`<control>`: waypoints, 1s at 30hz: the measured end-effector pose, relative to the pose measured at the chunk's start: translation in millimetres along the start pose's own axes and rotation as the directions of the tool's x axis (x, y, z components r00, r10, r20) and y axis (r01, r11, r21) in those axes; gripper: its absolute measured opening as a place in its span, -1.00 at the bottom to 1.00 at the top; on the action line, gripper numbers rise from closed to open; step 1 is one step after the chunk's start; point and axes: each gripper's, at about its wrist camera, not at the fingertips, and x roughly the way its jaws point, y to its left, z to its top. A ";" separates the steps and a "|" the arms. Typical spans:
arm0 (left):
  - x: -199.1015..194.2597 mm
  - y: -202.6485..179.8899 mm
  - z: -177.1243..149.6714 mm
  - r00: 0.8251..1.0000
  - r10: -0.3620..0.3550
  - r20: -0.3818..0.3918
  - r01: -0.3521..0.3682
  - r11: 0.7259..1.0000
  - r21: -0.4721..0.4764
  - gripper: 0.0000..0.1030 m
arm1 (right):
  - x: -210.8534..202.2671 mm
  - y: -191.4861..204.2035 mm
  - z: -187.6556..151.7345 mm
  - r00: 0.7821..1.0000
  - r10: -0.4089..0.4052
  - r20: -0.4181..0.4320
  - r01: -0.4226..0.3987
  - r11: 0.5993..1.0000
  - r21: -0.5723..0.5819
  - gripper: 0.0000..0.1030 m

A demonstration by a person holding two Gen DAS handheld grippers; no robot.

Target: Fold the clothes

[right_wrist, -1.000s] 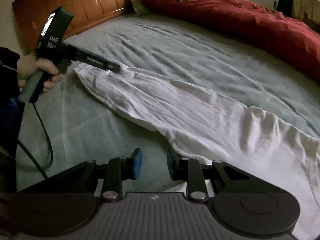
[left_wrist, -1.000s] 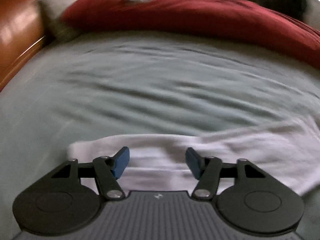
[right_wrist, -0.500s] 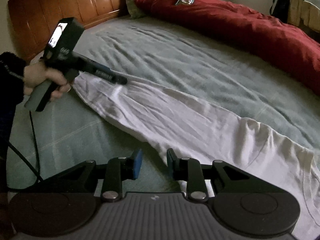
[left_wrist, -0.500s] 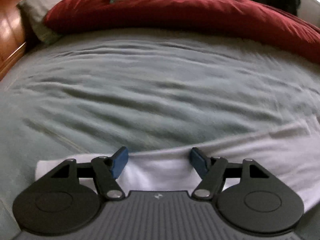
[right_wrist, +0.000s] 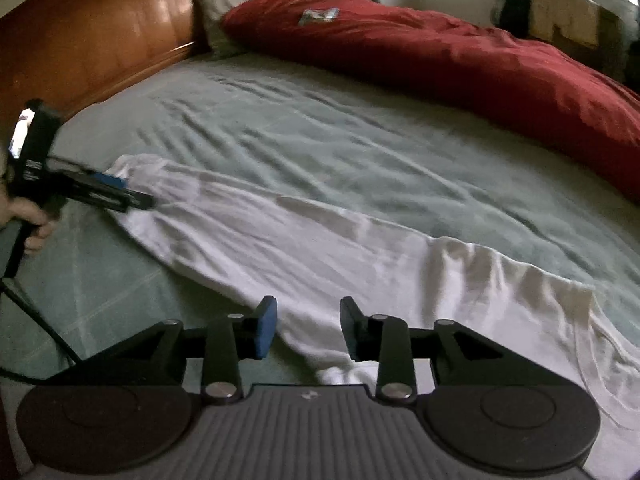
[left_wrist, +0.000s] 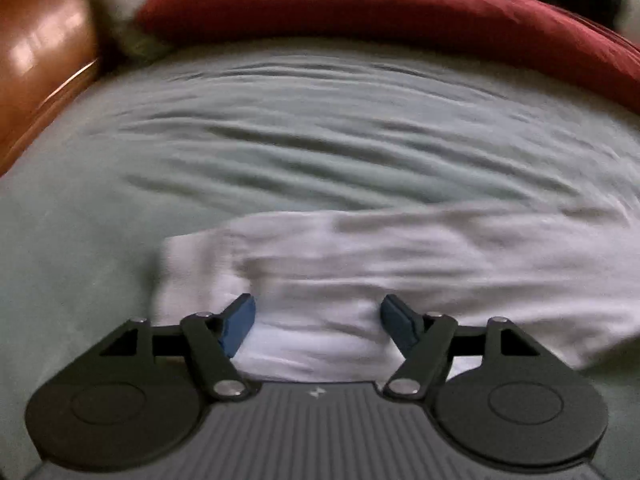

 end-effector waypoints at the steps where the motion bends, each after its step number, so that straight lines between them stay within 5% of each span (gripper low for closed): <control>1: -3.1 1.4 1.8 1.000 -0.003 0.010 0.003 1.000 -0.002 0.30 | 1.6 -0.9 0.9 1.000 -0.003 -0.001 0.003 1.000 0.013 -0.25; 5: 2.1 -6.9 0.4 1.000 -0.020 -0.023 0.023 0.994 0.108 0.41 | 13.0 4.8 3.5 1.000 -0.006 -0.006 0.006 1.000 0.030 -0.25; 9: 1.3 -8.3 0.9 0.999 -0.034 -0.026 0.037 0.992 0.122 0.39 | 35.3 17.4 -1.8 0.992 0.053 -0.116 -0.047 0.997 0.054 -0.09; 12: -2.9 -11.4 3.6 0.997 -0.070 -0.019 0.071 0.990 0.124 0.29 | 22.1 17.8 -0.3 0.988 0.118 -0.097 -0.112 0.991 0.068 -0.11; 15: -7.1 -14.6 6.3 0.994 -0.105 -0.012 0.106 0.986 0.127 0.35 | 13.9 7.0 13.4 0.998 0.063 -0.028 -0.060 0.994 0.095 -0.11; 18: -11.2 -17.7 9.0 0.990 -0.141 -0.006 0.141 0.982 0.129 0.36 | 30.6 -5.6 27.2 0.996 -0.072 -0.044 0.076 0.994 0.083 -0.11; 21: 8.0 -19.2 1.0 0.996 -0.076 -0.041 0.082 0.986 0.147 0.43 | 62.6 -10.6 29.4 0.986 -0.135 -0.099 0.142 0.988 0.065 -0.10; 27: 16.9 -2.6 7.8 0.999 -0.045 -0.027 0.046 0.997 0.055 0.52 | 108.5 -6.6 55.7 0.983 -0.176 -0.047 0.179 0.981 0.070 0.43; 30: 1.5 -13.0 10.8 0.998 -0.060 -0.016 0.061 0.996 0.071 0.40 | 107.9 -4.7 64.5 0.983 -0.174 -0.051 0.177 0.982 0.061 0.42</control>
